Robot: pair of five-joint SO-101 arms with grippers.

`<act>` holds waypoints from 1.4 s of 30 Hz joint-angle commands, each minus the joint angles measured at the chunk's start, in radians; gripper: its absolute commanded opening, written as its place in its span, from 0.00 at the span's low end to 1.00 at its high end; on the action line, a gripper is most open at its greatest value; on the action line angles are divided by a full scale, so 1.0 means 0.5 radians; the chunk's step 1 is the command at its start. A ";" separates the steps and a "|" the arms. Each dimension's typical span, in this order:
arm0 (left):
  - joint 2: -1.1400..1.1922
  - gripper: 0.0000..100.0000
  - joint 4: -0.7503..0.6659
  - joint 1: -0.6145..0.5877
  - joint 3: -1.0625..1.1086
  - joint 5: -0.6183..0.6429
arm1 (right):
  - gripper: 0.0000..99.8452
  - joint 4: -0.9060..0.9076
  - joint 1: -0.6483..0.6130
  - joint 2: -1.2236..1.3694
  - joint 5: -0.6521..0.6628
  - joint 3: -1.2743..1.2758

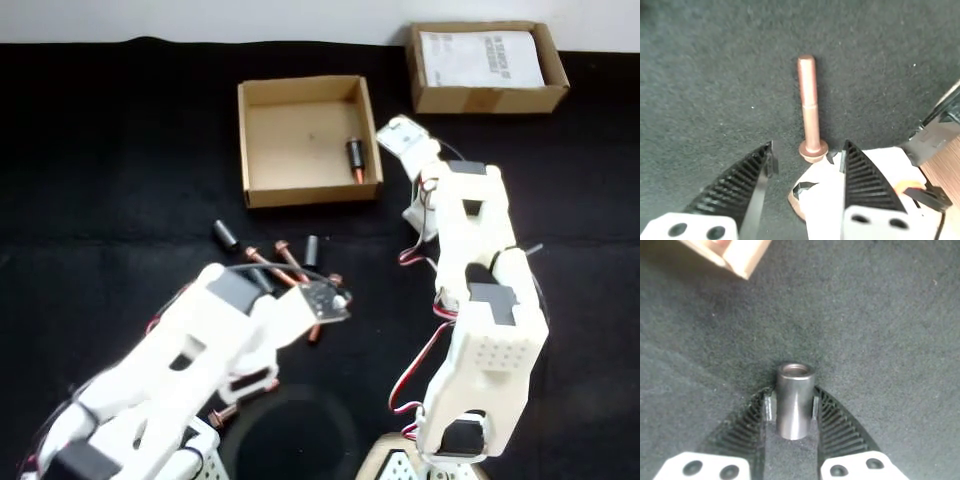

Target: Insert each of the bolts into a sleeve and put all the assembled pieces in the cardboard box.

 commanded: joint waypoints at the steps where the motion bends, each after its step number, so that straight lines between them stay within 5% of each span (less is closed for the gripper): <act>1: -0.232 0.21 -0.092 0.002 0.130 0.012 | 0.01 -0.002 0.008 -0.140 0.018 -0.014; 7: -0.130 0.21 -0.549 -0.002 0.493 0.006 | 0.01 0.002 0.008 -0.149 0.018 -0.054; 16: 0.158 0.21 -0.684 -0.014 0.560 -0.221 | 0.01 0.014 -0.014 -0.152 0.018 -0.229; 21: 0.416 0.00 -0.730 -0.109 0.480 -0.230 | 0.01 0.014 -0.017 -0.149 0.018 -0.269; 26: 0.575 0.01 -0.724 -0.192 0.219 -0.298 | 0.01 0.014 -0.017 -0.149 0.018 -0.259; 30: 0.575 0.01 -0.365 -0.247 -0.109 -0.672 | 0.01 0.014 0.008 -0.149 0.018 -0.259; 36: 0.575 0.01 0.276 -0.275 -0.729 -0.773 | 0.01 0.014 0.032 -0.146 0.028 -0.259; 42: 0.575 0.01 0.476 -0.272 -0.980 -1.243 | 0.01 0.014 0.041 -0.143 0.028 -0.259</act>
